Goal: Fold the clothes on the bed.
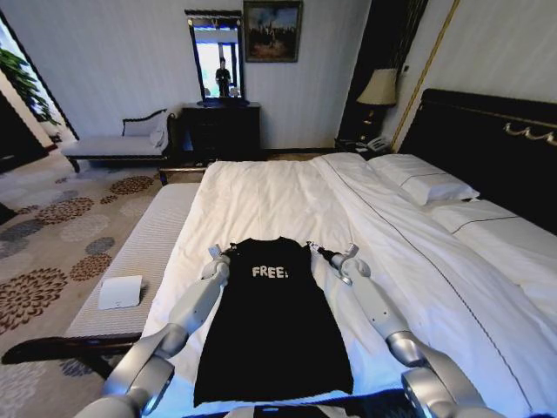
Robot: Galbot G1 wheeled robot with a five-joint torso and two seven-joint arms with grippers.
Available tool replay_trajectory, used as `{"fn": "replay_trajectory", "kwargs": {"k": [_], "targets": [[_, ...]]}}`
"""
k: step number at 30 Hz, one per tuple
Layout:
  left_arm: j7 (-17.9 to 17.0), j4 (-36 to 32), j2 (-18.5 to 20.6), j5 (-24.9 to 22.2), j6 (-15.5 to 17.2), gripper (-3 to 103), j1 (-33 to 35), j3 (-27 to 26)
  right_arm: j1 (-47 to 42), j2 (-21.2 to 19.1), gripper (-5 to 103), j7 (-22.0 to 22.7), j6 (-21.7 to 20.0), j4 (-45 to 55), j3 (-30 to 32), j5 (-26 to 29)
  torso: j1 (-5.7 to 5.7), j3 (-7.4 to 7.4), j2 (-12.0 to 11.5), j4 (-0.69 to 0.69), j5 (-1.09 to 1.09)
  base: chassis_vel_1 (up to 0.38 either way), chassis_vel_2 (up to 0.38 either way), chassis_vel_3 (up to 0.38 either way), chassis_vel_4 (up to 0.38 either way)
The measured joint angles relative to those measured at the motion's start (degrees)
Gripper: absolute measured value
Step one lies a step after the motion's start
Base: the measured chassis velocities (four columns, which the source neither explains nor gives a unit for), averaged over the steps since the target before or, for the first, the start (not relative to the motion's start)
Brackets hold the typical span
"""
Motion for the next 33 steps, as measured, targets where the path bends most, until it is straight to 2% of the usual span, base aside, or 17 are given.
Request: {"fn": "replay_trajectory", "kwargs": {"k": [5, 11, 13, 14, 16, 19, 22, 25, 29, 31, 33], "targets": [[0.04, 0.73, -0.45, -0.11, 0.04, 2, -0.50, 0.39, 0.82, 1.60, 102, -0.85, 0.08, -2.40, 0.60, -2.14, 0.00, 0.00, 0.00, 0.00, 0.00, 0.000, 0.000, 0.000, 0.000], [0.44, 0.68, -0.61, -0.76, 0.12, 2, -0.86, 1.66, 0.85, 2.09, 96, -2.81, 0.25, -3.06, 0.76, -3.93, -0.01, 0.00, 0.00, 0.00, 0.00, 0.000, 0.000, 0.000, 0.000], [0.53, 0.85, -0.74, -0.79, 0.13, 2, -1.04, 1.83, 0.93, 2.42, 87, -2.89, 0.22, -3.07, 1.22, -4.16, -0.01, 0.00, 0.00, -0.01, 0.00, 0.000, 0.000, 0.000, 0.000], [0.53, 0.85, -0.74, -0.79, 0.13, 2, -1.04, 1.83, 0.93, 2.42, 87, -2.89, 0.22, -3.07, 1.22, -4.16, -0.01, 0.00, 0.00, -0.01, 0.00, 0.000, 0.000, 0.000, 0.000], [0.57, 1.28, -0.98, -0.78, 0.13, 2, -1.14, 1.84, 1.18, 2.58, 76, -2.91, 0.18, -3.39, 1.27, -4.52, 0.00, 0.00, 0.00, 0.00, 0.00, 0.000, 0.000, 0.000, 0.000], [0.62, 1.69, -1.23, -0.70, 0.13, 2, -1.20, 1.79, 1.27, 2.73, 70, -3.08, 0.17, -3.85, 1.14, -4.99, 0.00, 0.00, 0.00, 0.00, 0.00, 0.000, 0.000, 0.000, 0.000], [0.73, 2.09, -1.50, -0.63, 0.13, 2, -1.49, 1.74, 1.55, 3.03, 54, -3.46, 0.17, -4.87, 0.90, -5.63, 0.00, 0.00, 0.00, 0.00, 0.01, 0.000, 0.000, 0.000, 0.000], [0.78, 2.29, -1.66, -0.63, 0.12, 2, -1.74, 1.75, 1.74, 3.20, 49, -3.74, 0.27, -5.55, 0.81, -6.01, 0.00, 0.00, 0.00, 0.00, 0.01, 0.000, 0.000, 0.000, 0.000], [0.82, 2.44, -1.85, -0.62, 0.09, 2, -2.19, 1.77, 2.11, 3.39, 27, -3.97, 0.54, -6.13, 0.83, -6.15, 0.00, 0.00, 0.00, 0.00, 0.01, 0.000, 0.000, 0.000, 0.000], [0.83, 2.48, -1.89, -0.62, 0.08, 2, -2.24, 1.77, 2.15, 3.40, 27, -3.98, 0.60, -6.14, 0.78, -6.15, 0.00, 0.00, 0.00, 0.00, 0.01, 0.000, 0.000, 0.000, 0.000], [0.84, 2.56, -1.93, -0.62, 0.04, 2, -2.33, 1.71, 2.25, 3.39, 16, -4.02, 0.78, -6.24, 0.68, -6.15, 0.00, 0.00, 0.00, 0.00, 0.01, 0.000, 0.000, 0.000, 0.000]]}}
